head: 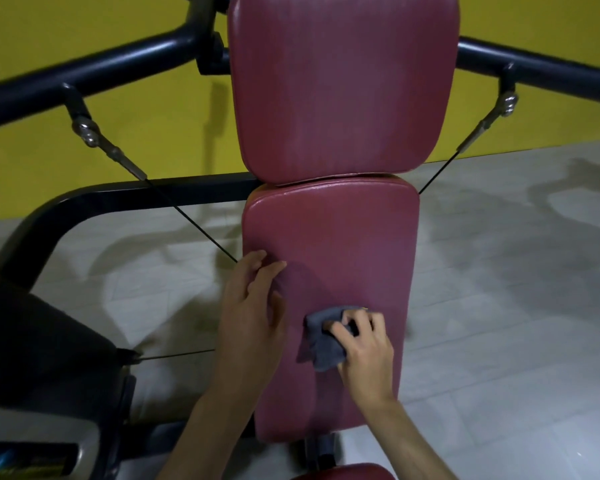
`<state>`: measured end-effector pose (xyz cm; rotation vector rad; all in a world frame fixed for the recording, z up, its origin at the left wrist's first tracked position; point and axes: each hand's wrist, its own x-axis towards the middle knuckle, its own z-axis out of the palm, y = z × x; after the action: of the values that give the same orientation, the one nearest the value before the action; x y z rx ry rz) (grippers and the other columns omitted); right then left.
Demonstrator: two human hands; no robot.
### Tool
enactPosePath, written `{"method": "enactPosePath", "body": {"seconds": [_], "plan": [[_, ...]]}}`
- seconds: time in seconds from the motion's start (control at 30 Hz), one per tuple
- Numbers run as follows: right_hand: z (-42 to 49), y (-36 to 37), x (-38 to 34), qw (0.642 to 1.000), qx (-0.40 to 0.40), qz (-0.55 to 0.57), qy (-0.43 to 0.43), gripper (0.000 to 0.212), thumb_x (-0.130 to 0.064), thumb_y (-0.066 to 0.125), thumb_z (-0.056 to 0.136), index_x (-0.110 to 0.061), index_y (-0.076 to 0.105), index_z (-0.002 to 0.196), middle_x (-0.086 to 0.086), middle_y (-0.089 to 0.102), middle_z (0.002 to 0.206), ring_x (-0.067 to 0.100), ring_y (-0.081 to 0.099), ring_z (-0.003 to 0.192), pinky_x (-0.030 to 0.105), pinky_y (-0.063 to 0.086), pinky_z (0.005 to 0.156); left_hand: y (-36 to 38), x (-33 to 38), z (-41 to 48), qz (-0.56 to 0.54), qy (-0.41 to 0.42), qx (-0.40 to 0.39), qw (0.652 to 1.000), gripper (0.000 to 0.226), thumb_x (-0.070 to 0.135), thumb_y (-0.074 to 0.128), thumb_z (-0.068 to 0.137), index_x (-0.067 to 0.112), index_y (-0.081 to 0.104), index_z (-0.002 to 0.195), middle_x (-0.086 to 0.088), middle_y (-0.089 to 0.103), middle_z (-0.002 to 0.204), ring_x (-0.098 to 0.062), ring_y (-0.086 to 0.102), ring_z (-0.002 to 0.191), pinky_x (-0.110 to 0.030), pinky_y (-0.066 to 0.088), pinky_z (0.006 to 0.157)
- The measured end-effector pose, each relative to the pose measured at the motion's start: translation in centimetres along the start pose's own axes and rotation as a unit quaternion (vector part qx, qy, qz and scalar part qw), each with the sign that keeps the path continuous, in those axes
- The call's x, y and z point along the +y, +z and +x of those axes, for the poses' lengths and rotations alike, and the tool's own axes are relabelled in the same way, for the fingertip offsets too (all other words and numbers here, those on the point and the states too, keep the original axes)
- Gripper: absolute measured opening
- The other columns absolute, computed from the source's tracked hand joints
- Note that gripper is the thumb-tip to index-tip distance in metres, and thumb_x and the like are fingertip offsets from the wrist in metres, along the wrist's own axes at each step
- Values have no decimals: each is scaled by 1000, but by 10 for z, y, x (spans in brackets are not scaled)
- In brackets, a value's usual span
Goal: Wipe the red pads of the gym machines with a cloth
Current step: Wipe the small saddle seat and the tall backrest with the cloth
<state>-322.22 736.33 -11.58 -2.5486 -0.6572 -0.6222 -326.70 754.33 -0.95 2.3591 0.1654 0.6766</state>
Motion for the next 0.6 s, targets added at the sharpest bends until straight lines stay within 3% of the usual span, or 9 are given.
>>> {"method": "enactPosePath", "body": {"seconds": [0.07,0.13,0.2,0.3,0.37,0.47,0.6], "plan": [[32,-25,-11,999,46,14,8,50,-4,82,58,-27,69,100,1,56,106,28,50,93,29,42,51,-1,4,0,3,0,-3,1000,46,-5,64,89,12,62,131,-4,44,144,-12,43,132,-5,27,109],[85,-62,-25,992,118,33,19,38,-8,66,67,-26,73,100,4,58,106,31,51,94,31,43,53,-4,7,1,1,1,-7,1000,49,-8,67,86,10,61,132,-4,43,143,-9,41,130,-5,28,108],[147,-99,-38,980,191,49,39,38,-8,56,70,-25,73,99,5,58,106,32,51,94,35,44,58,-7,11,3,-1,3,-15,1000,53,-9,68,84,11,61,132,-2,42,141,-10,43,129,-14,37,108],[203,-128,-49,967,248,41,41,26,-10,60,80,-25,74,96,3,60,105,30,50,94,37,43,63,-10,18,7,10,-15,-21,1000,54,-7,67,83,17,60,131,0,44,139,-18,46,126,-33,48,102],[193,-119,-43,971,238,23,19,20,-13,65,82,-24,74,96,3,61,106,31,51,95,37,44,64,-7,22,10,21,-11,-12,1000,55,-7,68,81,18,61,130,-1,49,135,-19,48,120,-33,49,97],[133,-79,-17,982,189,28,11,34,-6,72,72,-23,74,102,6,61,110,35,52,94,38,47,63,3,25,12,29,4,2,1000,52,-8,67,82,15,63,128,-2,54,127,-18,49,112,-32,48,94],[54,-30,14,992,120,27,26,40,-9,86,68,-24,72,102,1,54,110,33,50,91,35,47,58,23,24,7,62,33,-7,997,51,-9,67,80,12,63,127,-7,57,126,-25,53,108,-40,51,91]]}}
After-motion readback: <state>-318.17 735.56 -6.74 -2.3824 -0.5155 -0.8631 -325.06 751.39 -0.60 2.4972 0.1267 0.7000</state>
